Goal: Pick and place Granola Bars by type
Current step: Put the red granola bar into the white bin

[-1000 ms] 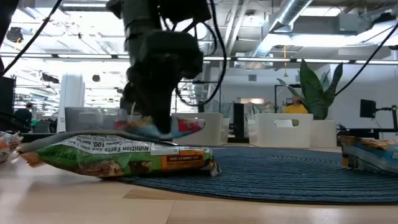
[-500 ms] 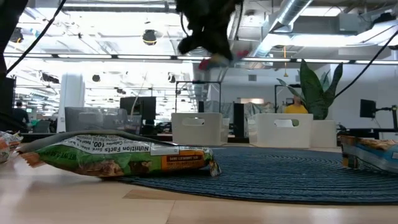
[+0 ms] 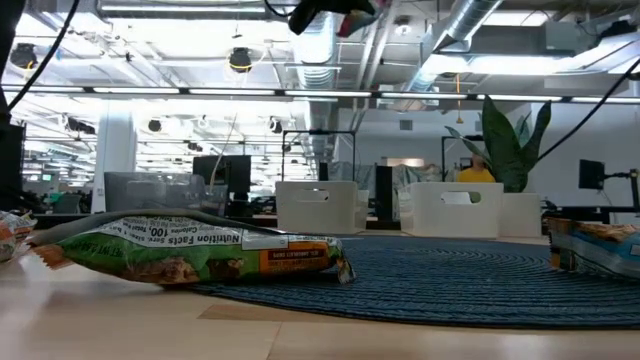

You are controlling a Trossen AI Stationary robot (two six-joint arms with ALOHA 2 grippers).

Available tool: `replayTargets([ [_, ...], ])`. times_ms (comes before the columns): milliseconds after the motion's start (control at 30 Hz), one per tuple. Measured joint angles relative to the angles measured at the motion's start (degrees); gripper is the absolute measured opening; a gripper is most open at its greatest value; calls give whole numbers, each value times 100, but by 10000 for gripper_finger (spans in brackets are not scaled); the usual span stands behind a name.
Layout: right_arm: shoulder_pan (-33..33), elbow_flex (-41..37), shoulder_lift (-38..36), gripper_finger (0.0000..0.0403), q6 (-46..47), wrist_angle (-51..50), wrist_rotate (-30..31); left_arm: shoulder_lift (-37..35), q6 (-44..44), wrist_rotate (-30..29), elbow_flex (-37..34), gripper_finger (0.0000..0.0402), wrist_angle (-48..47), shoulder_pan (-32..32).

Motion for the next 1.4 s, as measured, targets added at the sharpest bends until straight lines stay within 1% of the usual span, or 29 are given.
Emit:
replayTargets([
  [133, -333, 8, 86, 128, 345, 458, -18, -43, -2, 20, -2, 1, 384, 41],
  [200, -371, 4, 183, 159, 415, 629, -151, -43, -3, 28, -2, 0, 586, 63],
  [333, -298, -3, 333, 210, 601, 1031, -482, -45, -115, 30, -2, 0, 511, 194],
  [433, -237, 4, 456, 233, 647, 1270, -635, -45, -115, 185, -2, 0, 516, 308],
  [567, -171, -3, 548, 240, 627, 1505, -627, -45, -124, 281, -4, 0, 263, 443],
  [767, -175, 3, 621, 227, 626, 1706, -627, -45, 46, 629, -4, 0, 619, 474],
  [933, -251, 7, 673, 200, 646, 1733, -629, -47, 68, 865, -4, 0, 950, 477],
  [1100, -252, 0, 736, 151, 605, 1790, -627, -48, 72, 889, -4, 0, 968, 473],
  [1300, -251, 0, 740, 66, 475, 1820, -649, -49, 167, 865, -4, 0, 938, 475],
  [1400, -252, 0, 740, 40, 460, 1818, -649, -49, 232, 865, -4, 11, 930, 475],
])
